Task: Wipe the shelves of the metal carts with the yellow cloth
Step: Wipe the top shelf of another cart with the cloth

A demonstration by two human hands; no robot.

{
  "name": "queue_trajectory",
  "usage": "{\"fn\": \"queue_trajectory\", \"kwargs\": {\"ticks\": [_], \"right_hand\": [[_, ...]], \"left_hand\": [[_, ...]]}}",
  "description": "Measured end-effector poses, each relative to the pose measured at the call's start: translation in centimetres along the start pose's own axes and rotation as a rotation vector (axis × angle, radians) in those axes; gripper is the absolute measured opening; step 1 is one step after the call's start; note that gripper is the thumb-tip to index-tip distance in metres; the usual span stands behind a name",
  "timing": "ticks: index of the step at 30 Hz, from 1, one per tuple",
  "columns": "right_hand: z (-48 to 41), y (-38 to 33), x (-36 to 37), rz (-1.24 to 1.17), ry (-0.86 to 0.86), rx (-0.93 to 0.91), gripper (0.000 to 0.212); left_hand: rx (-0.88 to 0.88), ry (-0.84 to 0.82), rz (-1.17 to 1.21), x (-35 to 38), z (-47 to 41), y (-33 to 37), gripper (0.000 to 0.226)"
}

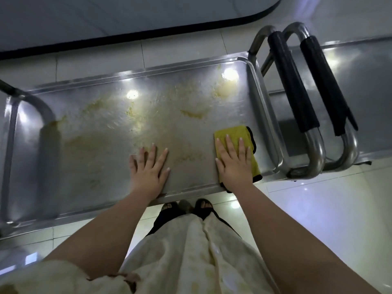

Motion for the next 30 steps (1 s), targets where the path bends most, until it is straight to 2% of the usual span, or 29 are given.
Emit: {"fn": "queue_trajectory", "kwargs": {"ticks": [3,6,9,11,14,17,20,23,26,30], "right_hand": [[-1.9,4.8,-0.8,-0.003,0.040,0.142,0.066],[-3.4,8.8,-1.8,-0.080,-0.004,0.312,0.071],[-3.5,5.9,-1.4,-0.041,0.049,0.344,0.069],[-2.8,0.6,-0.5,-0.025,0.065,0.219,0.069],[-0.6,-8.0,1.2,-0.013,0.037,-0.078,0.066],[1.4,-12.6,2.2,0.047,0.040,-0.266,0.059],[1.0,-12.2,1.6,0.060,0.058,-0.285,0.059],[0.8,-11.8,1.2,0.125,0.113,-0.301,0.059],[1.0,-11.7,1.6,0.010,0.172,-0.336,0.056],[0.0,-10.5,1.8,-0.007,0.115,-0.319,0.058]], "left_hand": [[0.017,0.026,0.012,0.4,-0.3,-0.4,0.061],[0.028,0.065,0.031,0.7,-0.3,-0.5,0.061],[0.036,0.092,0.051,0.8,-0.3,-0.5,0.060],[0.042,0.103,0.056,0.8,-0.1,-0.6,0.058],[0.062,0.102,0.099,0.7,0.4,-0.7,0.064],[0.057,0.123,0.200,0.4,1.1,-0.8,0.069],[-0.006,0.174,0.269,-0.3,0.6,-1.4,0.068],[-0.034,0.170,0.156,-1.3,-0.9,-2.5,0.062],[-0.013,0.123,0.050,-1.6,-2.2,-3.3,0.060],[-0.057,0.089,0.083,-0.9,-2.8,-3.7,0.059]]}}
Point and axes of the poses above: each hand's wrist, its own z-axis away from the middle knuckle, its own x-axis out of the palm, y = z × x, the point moved 1 cm from there along -z, towards the middle knuckle, and after that the axes turned 7 degrees about x, right-handed, at the moved point
